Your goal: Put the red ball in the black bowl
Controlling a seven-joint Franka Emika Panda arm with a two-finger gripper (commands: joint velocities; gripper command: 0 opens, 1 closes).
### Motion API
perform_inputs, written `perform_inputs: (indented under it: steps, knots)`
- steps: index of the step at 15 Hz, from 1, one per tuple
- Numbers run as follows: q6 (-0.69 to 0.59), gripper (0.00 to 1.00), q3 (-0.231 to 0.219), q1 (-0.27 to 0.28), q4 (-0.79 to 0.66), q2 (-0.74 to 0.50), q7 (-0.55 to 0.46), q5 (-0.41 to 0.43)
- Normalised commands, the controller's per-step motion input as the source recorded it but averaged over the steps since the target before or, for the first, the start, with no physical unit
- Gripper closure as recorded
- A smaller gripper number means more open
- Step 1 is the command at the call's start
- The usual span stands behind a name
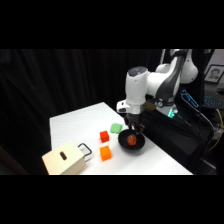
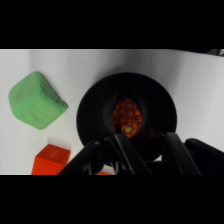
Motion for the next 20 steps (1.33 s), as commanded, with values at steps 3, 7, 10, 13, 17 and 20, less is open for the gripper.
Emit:
perform_inputs:
  steps: [3, 7, 10, 13, 17, 20]
  knots:
    - [0.11, 0.02, -0.011, -0.018, -0.06, -0.11, -0.16, 0.051]
    - [-0.11, 0.00, -0.015, -0.039, -0.07, -0.30, -0.28, 0.148]
    - [-0.31, 0.00, -0.052, -0.063, 0.01, -0.36, -0.28, 0.159]
    - [-0.50, 0.00, -0.078, -0.078, 0.14, -0.32, -0.22, 0.078]
    - [-0.50, 0.00, -0.061, -0.077, 0.22, -0.28, -0.16, -0.004]
    - [-0.41, 0.00, -0.034, -0.054, 0.27, -0.15, -0.17, -0.018]
